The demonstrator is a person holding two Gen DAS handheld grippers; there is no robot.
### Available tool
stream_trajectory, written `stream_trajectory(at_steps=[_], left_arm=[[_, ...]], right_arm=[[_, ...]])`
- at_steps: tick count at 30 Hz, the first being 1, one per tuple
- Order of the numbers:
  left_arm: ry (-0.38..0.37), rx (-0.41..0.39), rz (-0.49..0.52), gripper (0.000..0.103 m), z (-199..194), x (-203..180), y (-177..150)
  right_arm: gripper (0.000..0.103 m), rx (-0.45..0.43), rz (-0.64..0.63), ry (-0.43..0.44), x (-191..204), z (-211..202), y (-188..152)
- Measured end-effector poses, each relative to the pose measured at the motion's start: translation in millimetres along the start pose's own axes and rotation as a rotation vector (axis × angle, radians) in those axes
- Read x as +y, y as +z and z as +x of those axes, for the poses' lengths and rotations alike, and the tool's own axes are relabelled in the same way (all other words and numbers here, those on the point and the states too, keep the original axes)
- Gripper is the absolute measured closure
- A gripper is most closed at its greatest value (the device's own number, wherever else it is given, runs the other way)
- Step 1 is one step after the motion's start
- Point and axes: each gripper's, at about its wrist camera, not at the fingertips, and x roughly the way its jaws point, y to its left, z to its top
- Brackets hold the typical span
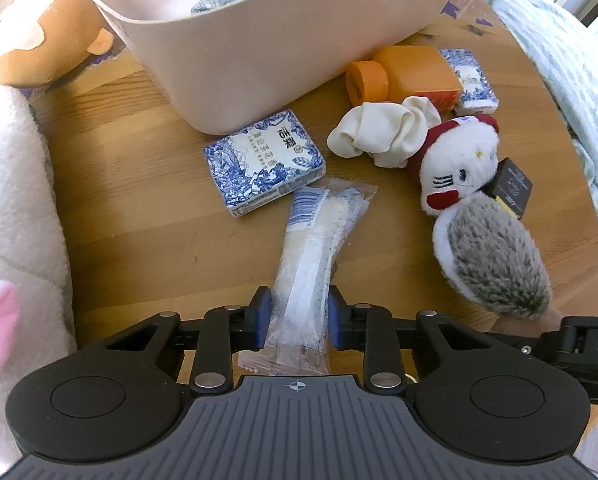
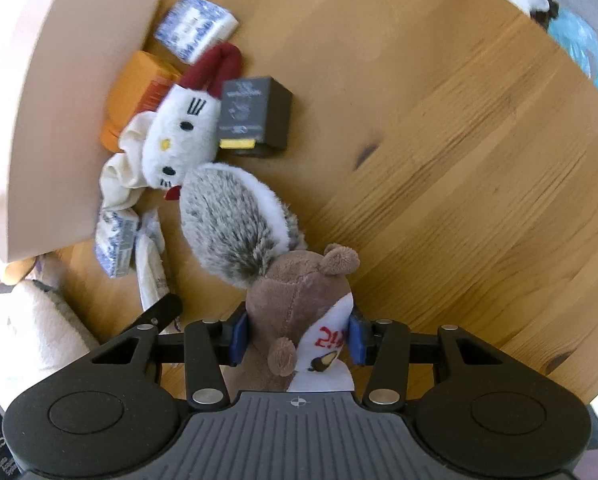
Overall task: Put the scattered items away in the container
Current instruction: 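Close the left tool on the white packet while the right tool grasps the brown plush, then carry both items into the basket and open both tools to release them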
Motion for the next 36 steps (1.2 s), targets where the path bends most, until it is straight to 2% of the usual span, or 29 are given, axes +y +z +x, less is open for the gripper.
stream_trajectory(at_steps=[15,24,30,36], left_arm=[[-0.089,-0.074,-0.033,0.077,-55.8,-10.2,-4.3],[-0.144,-0.151,-0.097,0.077,-102.3,-14.5,7.7],[-0.153,-0.237,-0.138,0.077,-137.0,-11.9,26.6],[-0.134,-0.309,-0.198,0.077,-158.6,1.4,54.1]], right_arm=[[0.058,-0.025,-0.050,0.091,-7.3,-70.2,0.8],[0.058,-0.075,-0.098,0.192,13.6,-107.4,24.5],[0.058,-0.128,-0.140,0.260,32.6,-136.7,48.0],[0.058,-0.157,-0.157,0.308,55.1,-149.0,78.0]])
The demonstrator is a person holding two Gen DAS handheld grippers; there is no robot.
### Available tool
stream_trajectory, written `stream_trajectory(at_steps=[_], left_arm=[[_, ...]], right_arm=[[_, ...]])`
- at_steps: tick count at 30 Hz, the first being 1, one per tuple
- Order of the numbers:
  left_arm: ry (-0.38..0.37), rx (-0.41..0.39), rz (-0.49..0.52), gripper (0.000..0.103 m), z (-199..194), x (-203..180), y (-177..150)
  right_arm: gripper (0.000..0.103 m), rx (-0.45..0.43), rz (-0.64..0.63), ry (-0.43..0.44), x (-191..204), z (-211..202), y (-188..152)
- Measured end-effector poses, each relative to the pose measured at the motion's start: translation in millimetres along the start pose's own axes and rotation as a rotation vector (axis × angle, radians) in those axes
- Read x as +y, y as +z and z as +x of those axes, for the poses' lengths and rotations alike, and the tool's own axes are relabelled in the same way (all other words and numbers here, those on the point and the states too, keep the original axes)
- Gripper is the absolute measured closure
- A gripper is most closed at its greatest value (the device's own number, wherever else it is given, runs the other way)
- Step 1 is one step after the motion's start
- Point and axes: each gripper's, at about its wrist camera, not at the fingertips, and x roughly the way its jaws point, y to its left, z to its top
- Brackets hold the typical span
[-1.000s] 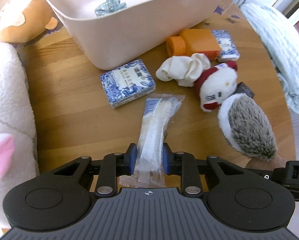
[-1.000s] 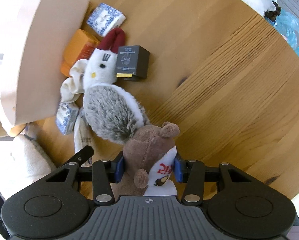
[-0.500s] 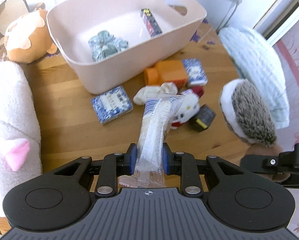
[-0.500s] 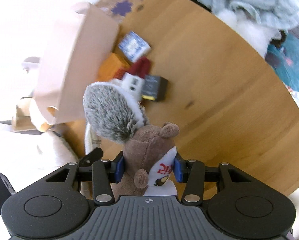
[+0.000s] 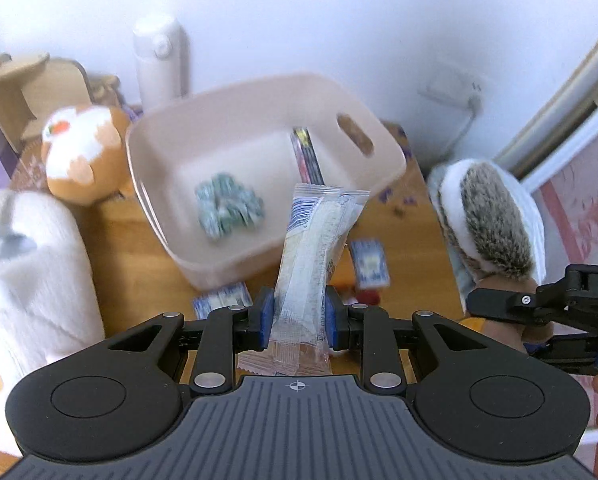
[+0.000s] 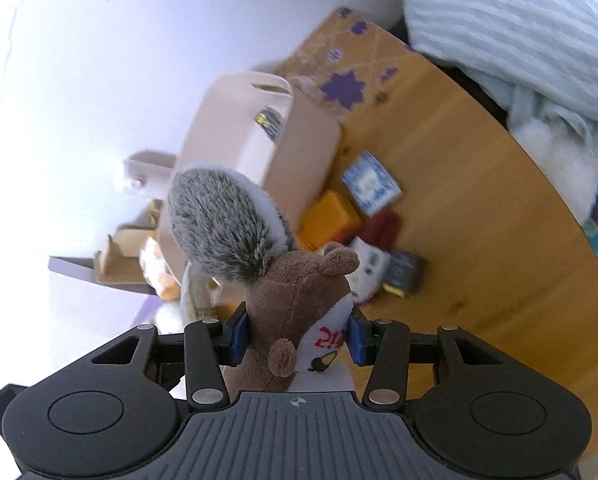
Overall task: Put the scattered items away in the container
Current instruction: 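Carry both items into the basket and open both tools to release them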
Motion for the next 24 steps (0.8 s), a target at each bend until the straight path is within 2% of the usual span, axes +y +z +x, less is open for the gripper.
stream_trajectory(at_steps=[7,12,18,24], left_arm=[[0.051,-0.085,-0.038,0.077,3.8,12.9,48.7],[0.093,-0.115,-0.059,0.077,20.3,23.9,77.8],[0.149,-0.097,-0.072,0.077,54.6,37.6,100.1],[0.197,-0.044,-0.064,0.077,96.2,53.9,106.6]], right_arm=[[0.058,-0.071,-0.057,0.025,34.8,7.9,46.1],[0.058,-0.108,-0.102,0.020,58.3,27.0,79.6],[0.058,-0.135,-0.145,-0.016,76.9,59.6,110.6],[0.058,-0.136,-0.162,-0.070,84.1,96.2,134.9]])
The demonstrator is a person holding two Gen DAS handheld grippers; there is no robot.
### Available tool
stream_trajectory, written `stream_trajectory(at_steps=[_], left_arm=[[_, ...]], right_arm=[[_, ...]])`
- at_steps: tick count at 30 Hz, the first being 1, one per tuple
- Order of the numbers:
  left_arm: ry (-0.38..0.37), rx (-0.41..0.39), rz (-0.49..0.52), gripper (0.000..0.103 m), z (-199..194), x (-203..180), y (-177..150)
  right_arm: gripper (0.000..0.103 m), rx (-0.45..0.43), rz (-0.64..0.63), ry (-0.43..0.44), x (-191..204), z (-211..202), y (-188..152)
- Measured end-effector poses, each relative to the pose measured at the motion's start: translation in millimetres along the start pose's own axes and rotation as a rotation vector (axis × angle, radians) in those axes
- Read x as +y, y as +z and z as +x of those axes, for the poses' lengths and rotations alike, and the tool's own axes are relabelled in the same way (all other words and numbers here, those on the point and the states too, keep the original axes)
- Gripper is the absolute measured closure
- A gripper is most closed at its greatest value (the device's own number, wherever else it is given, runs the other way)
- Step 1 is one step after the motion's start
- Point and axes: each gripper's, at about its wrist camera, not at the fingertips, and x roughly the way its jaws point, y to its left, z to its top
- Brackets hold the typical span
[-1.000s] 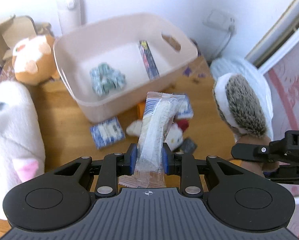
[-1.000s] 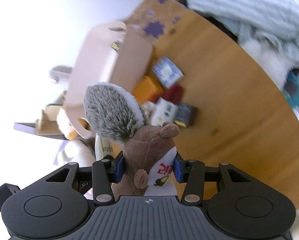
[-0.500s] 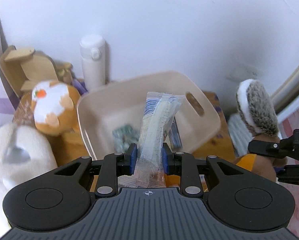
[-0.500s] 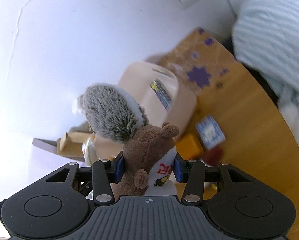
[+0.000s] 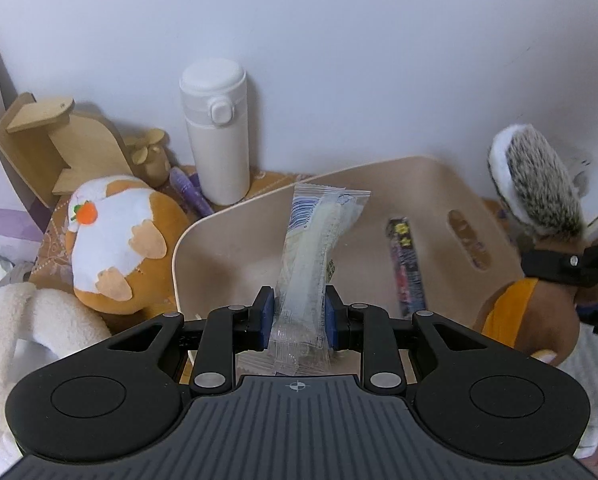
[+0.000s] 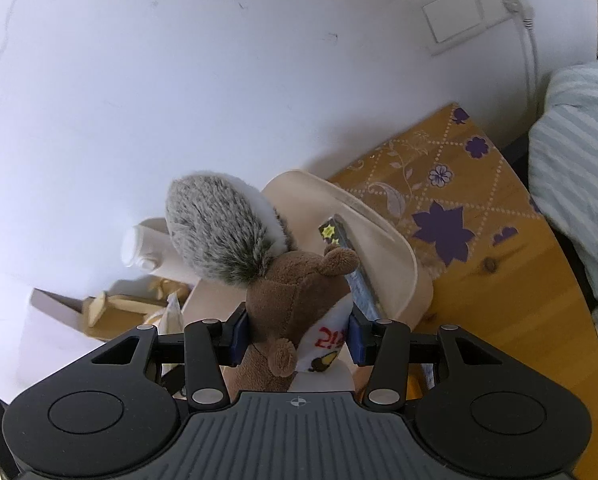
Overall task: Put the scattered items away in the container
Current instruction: 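Carry both items into the basket and open both tools to release them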
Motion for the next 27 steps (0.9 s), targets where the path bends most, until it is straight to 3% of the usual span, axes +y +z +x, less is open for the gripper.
stream_trajectory(at_steps=[8,13,17,24,27], left_arm=[[0.023,0.124,-0.009,0.077,50.2,3.0,-3.4],[0.038,0.189,0.003,0.077,74.0,3.2,-9.8],[0.051,0.223,0.013,0.077,86.1,4.7,-15.4],[0.046,0.245,0.026,0.075,91.4,6.4,-23.5],[0.026,0.234,0.036,0.064,84.4,6.8,-23.6]], right_arm=[[0.058,0.013,-0.013,-0.090,0.9,50.4,13.1],[0.058,0.067,0.016,-0.130,-0.2,79.2,12.9],[0.058,0.047,-0.054,-0.204,10.5,92.1,7.7],[0.057,0.053,-0.036,-0.209,16.1,101.4,9.4],[0.052,0.042,-0.024,-0.211,16.5,101.3,9.1]])
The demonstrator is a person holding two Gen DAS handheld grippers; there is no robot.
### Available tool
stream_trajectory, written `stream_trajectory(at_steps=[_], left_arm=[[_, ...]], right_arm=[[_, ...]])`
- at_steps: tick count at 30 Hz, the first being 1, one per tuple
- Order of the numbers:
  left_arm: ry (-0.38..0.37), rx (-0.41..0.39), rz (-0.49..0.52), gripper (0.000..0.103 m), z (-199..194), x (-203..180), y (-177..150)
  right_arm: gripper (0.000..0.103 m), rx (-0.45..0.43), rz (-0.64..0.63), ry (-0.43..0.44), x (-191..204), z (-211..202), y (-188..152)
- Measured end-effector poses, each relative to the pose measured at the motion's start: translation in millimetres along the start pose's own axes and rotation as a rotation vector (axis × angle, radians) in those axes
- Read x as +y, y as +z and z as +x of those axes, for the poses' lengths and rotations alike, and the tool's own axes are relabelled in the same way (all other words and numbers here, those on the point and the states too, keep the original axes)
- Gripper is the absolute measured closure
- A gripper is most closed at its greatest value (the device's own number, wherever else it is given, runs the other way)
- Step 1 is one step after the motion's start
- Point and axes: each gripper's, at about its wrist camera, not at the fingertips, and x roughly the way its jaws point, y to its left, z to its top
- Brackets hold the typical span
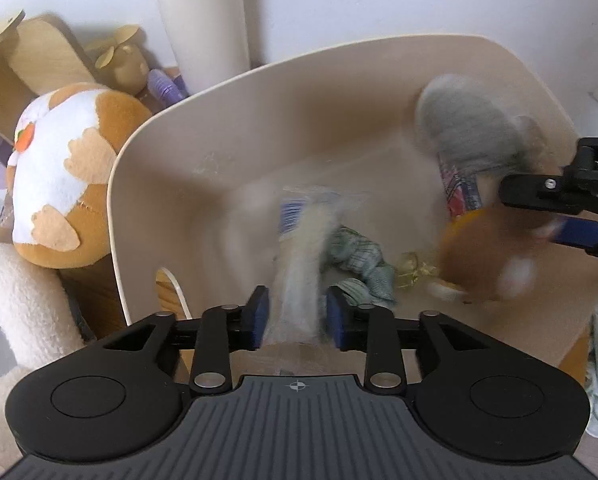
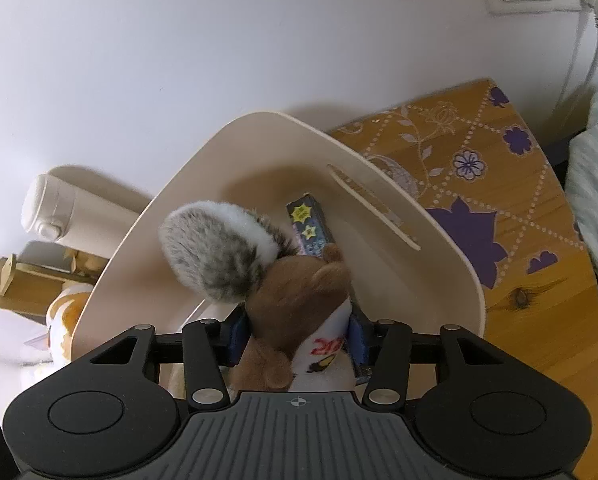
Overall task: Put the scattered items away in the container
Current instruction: 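Carry both items into the basket and open both tools to release them, then move the left tool to the blue-and-white tissue pack while the right tool reaches the black box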
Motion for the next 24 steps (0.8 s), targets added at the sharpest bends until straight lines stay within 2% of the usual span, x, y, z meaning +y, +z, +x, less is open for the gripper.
stream_trajectory(at_steps=[4,5,14,16,24], left_arm=[[0.008,-0.053,0.027,0.034,-18.6,-6.6,-2.3],[0.006,-0.072,0.032,0.032,-24.2,-7.3,-3.7],[-0.026,-0.128,0.050,0.031,-65.9,-16.0,-12.5],[-0.031,-0.134,0.051,0.030,-73.9,-15.4,-15.0],[-0.055,-0.141,0.071,0.028,-106.4,-10.6,-45.9]], right_arm=[[0.039,-0.055,0.010,-0.005,3.1,-14.8,0.6],[0.035,-0.070,0.007,-0.005,4.2,-20.8,0.9],[0.017,-0.202,-0.008,-0.021,5.7,-83.8,-9.7],[0.015,-0.228,-0.015,-0.024,6.4,-97.1,-15.4],[0.003,-0.329,-0.067,-0.062,12.6,-145.2,-59.7]])
